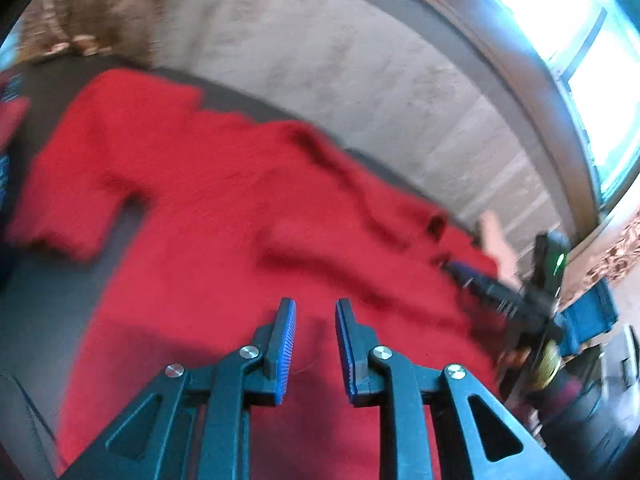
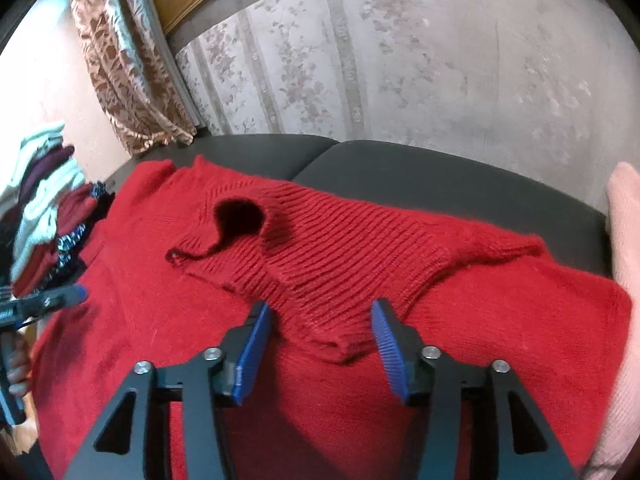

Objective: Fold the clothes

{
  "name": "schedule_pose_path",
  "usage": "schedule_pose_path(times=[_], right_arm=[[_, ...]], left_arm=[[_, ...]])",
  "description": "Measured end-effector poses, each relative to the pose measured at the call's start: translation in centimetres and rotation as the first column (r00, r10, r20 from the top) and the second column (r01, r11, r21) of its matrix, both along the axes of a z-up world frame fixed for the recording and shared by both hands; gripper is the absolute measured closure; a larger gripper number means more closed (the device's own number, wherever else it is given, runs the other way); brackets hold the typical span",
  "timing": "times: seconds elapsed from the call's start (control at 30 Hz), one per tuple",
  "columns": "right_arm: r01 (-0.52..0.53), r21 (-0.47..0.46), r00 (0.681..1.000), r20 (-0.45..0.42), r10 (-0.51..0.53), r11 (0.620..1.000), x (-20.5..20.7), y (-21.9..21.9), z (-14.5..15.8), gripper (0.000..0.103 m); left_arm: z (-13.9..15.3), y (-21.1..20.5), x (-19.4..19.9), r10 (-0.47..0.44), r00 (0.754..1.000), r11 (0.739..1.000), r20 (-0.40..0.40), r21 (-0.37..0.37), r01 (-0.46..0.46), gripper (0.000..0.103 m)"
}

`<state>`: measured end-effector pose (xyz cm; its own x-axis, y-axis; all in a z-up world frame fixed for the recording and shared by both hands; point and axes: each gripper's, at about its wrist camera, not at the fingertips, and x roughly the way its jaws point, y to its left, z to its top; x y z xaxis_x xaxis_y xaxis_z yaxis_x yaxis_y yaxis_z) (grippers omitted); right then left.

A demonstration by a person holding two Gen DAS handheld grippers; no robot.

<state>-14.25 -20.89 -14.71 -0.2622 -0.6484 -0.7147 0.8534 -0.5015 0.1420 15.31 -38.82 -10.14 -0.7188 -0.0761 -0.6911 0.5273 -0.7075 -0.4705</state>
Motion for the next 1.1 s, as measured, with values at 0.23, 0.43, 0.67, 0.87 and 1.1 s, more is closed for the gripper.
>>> schedule_pose_path(times=[0.23,0.43,0.67,0.87,1.1], right_arm=[[-0.127,-0.139,0.992,-0.029,0.124,0.982,6.9,-6.3,7.7,0.045],[-0.598,-0.067,0.801,-0.030,0.597,0.799,19.7,-19.3,7.4,0.044],[-0.684,0.052,0.729,0.041,0.683,0.727,22.3,-28.8,1.9,0.038],[-0.691,0.180,0.707,-0.030,0.706,0.700,23.2,-31.5,0.0,0.041],[-0.562,-0.002,0.819,0.139,0.556,0.827,18.7,-31.3,2.9,0.094]], left_arm=[[-2.3,0.8,6.3,0.057,0.994,0.998,-0.089,0.001,-0.057,0.083],[-2.8,1.6,6.9,0.047,0.990,0.998,-0.133,-0.044,-0.054,0.083],[-3.4,1.5,7.3,0.034,0.983,0.998,-0.179,-0.041,-0.042,0.083],[-3.8,1.4,7.2,0.024,0.979,0.999,-0.200,-0.039,-0.032,0.083],[-4.2,1.5,7.0,0.021,0.980,0.999,-0.198,-0.034,-0.029,0.083]])
